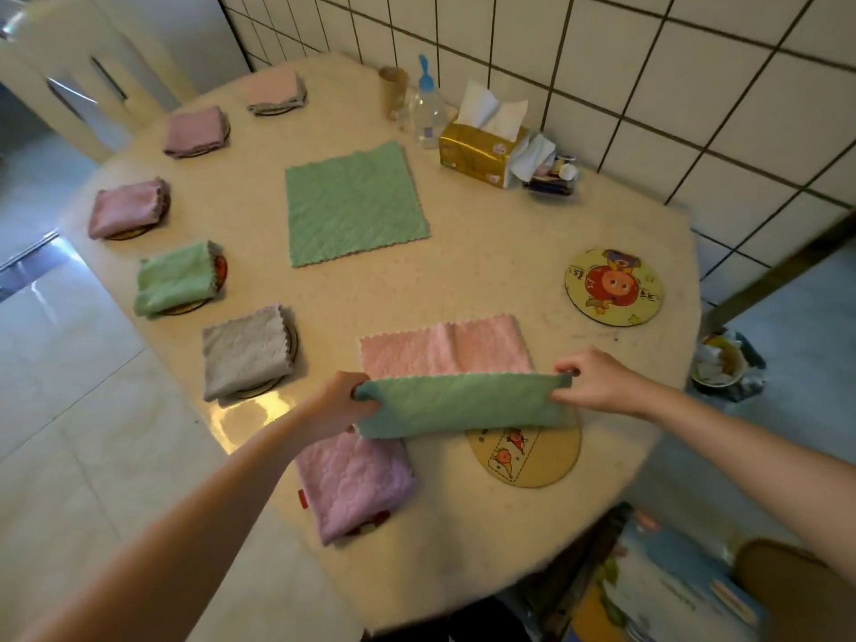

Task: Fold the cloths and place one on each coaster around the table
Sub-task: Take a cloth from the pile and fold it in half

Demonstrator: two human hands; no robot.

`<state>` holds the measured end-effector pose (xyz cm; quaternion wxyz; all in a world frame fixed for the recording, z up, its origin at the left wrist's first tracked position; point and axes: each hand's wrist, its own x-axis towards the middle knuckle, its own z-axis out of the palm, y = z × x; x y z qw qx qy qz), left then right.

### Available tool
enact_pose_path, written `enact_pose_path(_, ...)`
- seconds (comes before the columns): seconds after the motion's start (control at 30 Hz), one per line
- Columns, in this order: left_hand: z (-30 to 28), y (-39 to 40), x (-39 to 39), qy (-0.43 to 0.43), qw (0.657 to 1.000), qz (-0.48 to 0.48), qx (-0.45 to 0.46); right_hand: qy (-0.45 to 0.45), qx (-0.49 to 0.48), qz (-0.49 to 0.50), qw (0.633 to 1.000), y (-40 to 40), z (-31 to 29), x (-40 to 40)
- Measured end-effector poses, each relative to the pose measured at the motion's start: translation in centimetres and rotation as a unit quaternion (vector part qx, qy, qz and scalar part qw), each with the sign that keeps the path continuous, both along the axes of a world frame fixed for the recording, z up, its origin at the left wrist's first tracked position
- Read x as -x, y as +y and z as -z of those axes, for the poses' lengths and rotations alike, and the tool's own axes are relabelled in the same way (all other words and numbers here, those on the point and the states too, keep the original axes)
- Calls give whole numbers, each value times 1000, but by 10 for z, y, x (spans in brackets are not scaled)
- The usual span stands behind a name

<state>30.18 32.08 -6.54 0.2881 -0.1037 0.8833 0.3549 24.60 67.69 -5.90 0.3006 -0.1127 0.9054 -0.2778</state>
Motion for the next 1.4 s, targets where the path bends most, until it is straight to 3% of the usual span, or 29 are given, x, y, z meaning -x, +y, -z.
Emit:
enact_pose_path(0.13, 7, -4, 14, 13, 990, -124, -66, -51, 123, 105, 985, -12, -6, 30)
enact_pose_path(0.33, 33, -8, 42, 13, 975, -210, -71, -51, 112, 255, 959, -35, 27, 75)
enact_pose_path(0.57, 57, -18, 65, 20, 979, -201, -40, -13, 3, 227, 974, -47, 54, 99)
enact_pose_path(0.8, 66, -22, 72, 28, 979, -200, -17, 10, -24, 195, 980, -47, 62, 102)
enact_pose_path(0.97, 66, -23, 74, 107, 977, -140, 117, 34, -35, 69, 996, -57, 61, 102)
enact_pose_path(1.17, 70, -24, 91, 120, 983, -12, 136, 22, -97, 11, 995, -65, 60, 113)
enact_pose_path(1.27, 72, -27, 97, 115, 987, -9, 111, 15, -62, 15, 998, -64, 56, 118)
enact_pose_path(1.4, 64, -35, 112, 116, 991, -61, 22, -77, 83, 89, 990, -59, 41, 128)
